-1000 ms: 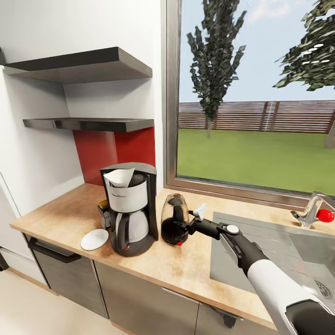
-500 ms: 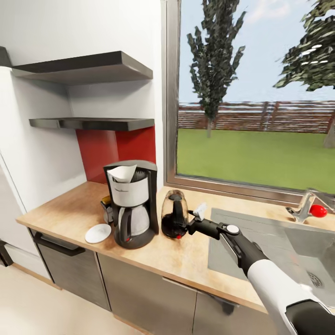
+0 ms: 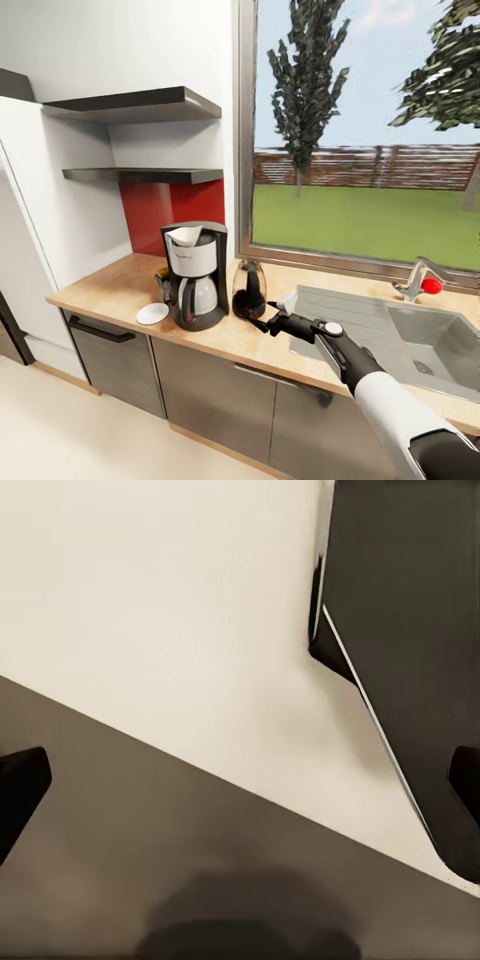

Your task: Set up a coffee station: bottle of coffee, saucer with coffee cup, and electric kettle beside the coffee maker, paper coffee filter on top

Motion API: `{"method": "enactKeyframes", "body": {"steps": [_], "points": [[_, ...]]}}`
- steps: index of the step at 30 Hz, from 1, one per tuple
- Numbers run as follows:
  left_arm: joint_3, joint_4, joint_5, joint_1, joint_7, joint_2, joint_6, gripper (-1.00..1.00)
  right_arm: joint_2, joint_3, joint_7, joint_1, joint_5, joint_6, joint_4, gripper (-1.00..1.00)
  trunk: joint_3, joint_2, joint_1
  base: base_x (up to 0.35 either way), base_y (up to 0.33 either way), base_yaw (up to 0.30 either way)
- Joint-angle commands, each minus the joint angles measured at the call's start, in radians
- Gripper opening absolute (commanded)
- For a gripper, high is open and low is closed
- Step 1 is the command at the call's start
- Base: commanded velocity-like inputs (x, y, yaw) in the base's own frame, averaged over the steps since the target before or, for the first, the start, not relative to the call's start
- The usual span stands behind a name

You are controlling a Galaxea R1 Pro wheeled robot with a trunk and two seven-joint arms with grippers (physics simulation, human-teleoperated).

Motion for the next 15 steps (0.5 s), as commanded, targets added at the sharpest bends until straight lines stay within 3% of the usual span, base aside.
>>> {"method": "enactKeyframes", "body": {"steps": [1,8,15], "points": [[0.008,-0.005,-0.010,-0.002,0.005,0.000,-0.006,1.00,-0.002,0.007,-0.001,-0.001,-0.010,-0.003,0.001,1.00,0.000,-0.001,0.000,-0.338,0.000,0.000],[0.004,-0.069,-0.012,-0.017,-0.002,0.006,-0.008,1.00,0.018,0.008,0.000,-0.001,-0.010,-0.003,0.003,1.00,0.000,-0.001,0.000,-0.338,0.000,0.000],[-0.002,-0.223,-0.017,-0.116,-0.010,0.019,-0.017,1.00,0.054,0.007,0.000,0.001,-0.013,-0.008,0.134,1.00,0.000,-0.001,0.000,-0.293,0.000,0.000]]}}
